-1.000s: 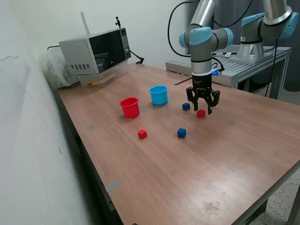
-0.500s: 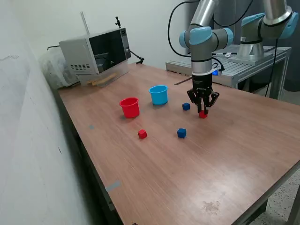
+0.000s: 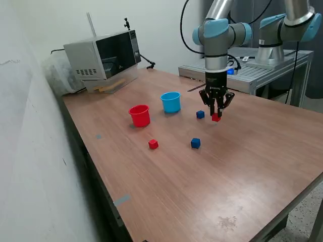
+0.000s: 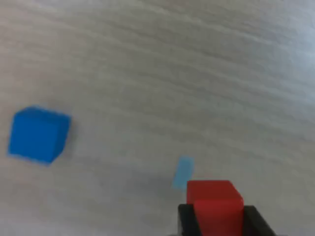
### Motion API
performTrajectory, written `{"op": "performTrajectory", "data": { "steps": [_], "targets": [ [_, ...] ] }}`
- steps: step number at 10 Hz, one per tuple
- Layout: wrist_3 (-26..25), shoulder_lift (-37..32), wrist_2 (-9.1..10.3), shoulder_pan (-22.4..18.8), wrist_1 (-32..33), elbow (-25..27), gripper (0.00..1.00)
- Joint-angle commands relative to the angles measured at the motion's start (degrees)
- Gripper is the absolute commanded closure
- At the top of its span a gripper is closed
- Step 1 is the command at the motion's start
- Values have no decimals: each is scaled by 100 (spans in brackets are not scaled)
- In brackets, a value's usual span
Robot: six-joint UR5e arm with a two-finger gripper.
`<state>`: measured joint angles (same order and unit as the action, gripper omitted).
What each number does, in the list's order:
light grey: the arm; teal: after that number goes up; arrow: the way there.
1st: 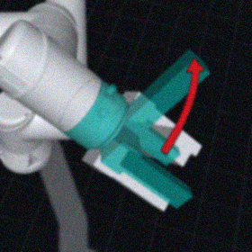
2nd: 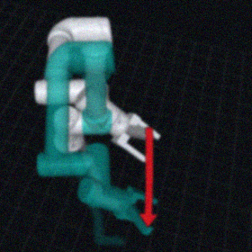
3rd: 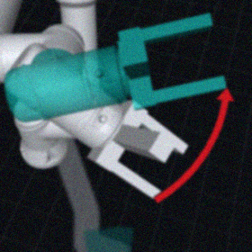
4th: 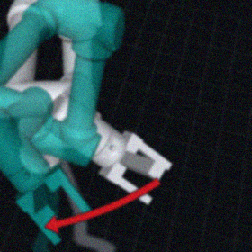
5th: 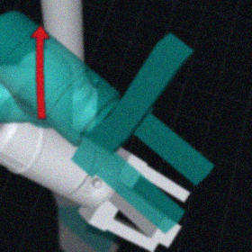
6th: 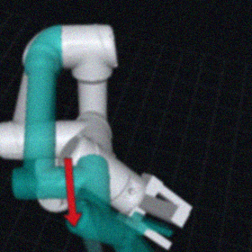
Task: Place red objects in the red bin, and blue objects in the blue bin.
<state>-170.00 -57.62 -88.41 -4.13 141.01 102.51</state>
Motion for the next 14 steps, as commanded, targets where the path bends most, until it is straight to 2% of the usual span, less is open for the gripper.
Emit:
{"op": "performTrajectory", "data": {
  "steps": [1,2,3,4,7,9,11,14],
  "targets": [
    [10,-880,-79,35,-448,-151,100],
    [10,-952,-106,113,-686,-553,100],
    [10,-944,-228,445,-880,-1010,100],
    [2,-883,-316,605,-952,-1432,100],
    [-7,-524,-387,1096,-952,-2277,100],
    [-7,-58,-458,1352,-952,-2542,100],
    [-16,250,-458,1511,-944,-2552,100],
    [-16,313,-440,1582,-935,-2456,100]
  ]
}}
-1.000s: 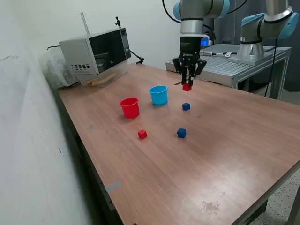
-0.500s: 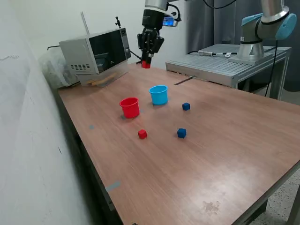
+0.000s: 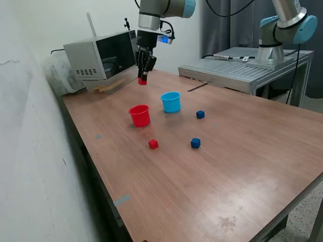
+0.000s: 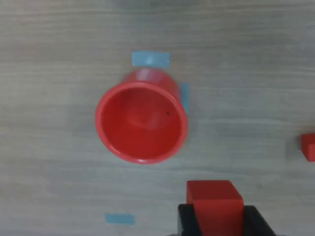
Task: Place red objects in the red bin, and blue objects in the blue bin.
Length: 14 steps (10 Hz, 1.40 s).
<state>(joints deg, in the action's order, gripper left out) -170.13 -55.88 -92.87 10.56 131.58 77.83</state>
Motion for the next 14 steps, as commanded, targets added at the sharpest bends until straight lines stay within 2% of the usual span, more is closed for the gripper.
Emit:
{"op": "performTrajectory", "data": {
  "steps": [1,7,14],
  "targets": [
    [-3,157,15,113,17,13,100],
    [-3,420,41,122,69,5,100],
    [6,702,50,351,324,-74,100]
  ]
}}
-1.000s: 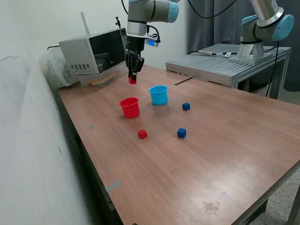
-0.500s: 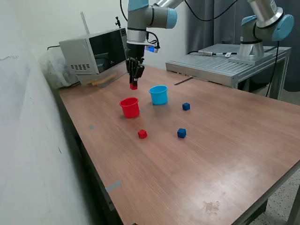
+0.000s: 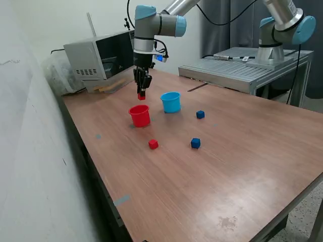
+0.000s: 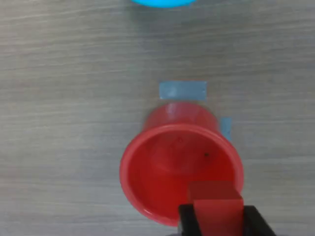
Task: Place red objects in the red bin, and blue objects in the blue bin.
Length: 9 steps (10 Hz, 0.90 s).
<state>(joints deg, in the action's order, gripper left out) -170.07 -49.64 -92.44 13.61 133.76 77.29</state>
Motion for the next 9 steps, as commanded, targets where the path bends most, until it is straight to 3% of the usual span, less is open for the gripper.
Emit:
{"op": "performTrajectory", "data": {
  "steps": [1,4,5,9],
  "targets": [
    [0,77,15,45,141,-12,100],
    [0,95,33,45,290,-12,100],
    [0,95,24,45,308,-12,0],
    [0,95,24,45,352,40,0]
  ]
}}
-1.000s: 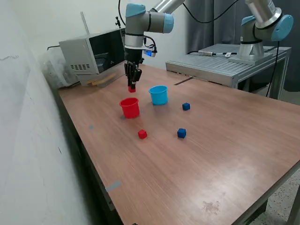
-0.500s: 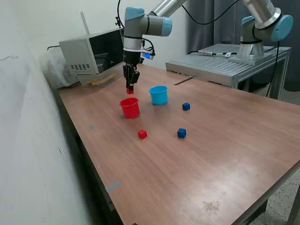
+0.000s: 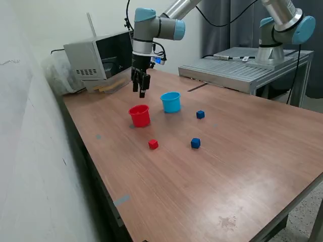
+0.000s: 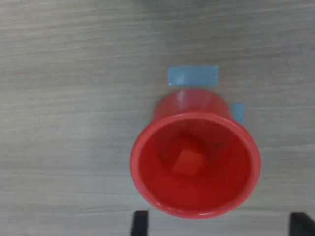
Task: Place red objects in the red bin, and blue objects in the blue bin.
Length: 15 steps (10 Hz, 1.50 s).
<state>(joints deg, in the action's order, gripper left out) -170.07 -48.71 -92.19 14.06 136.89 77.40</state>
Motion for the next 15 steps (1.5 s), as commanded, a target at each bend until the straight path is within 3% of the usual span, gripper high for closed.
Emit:
{"op": "performTrajectory", "data": {
  "steps": [1,3,7,9,11,15],
  "targets": [
    [9,2,-18,0,31,38,0],
    [9,-234,-53,-61,-13,134,0],
    [17,-1839,-27,-140,-223,1310,0],
    [9,-2667,-27,-526,-881,1453,0],
    [9,-3117,-53,-964,-1059,1445,0],
    [-88,-3154,-53,-1702,-1657,1339,0]
  ]
}}
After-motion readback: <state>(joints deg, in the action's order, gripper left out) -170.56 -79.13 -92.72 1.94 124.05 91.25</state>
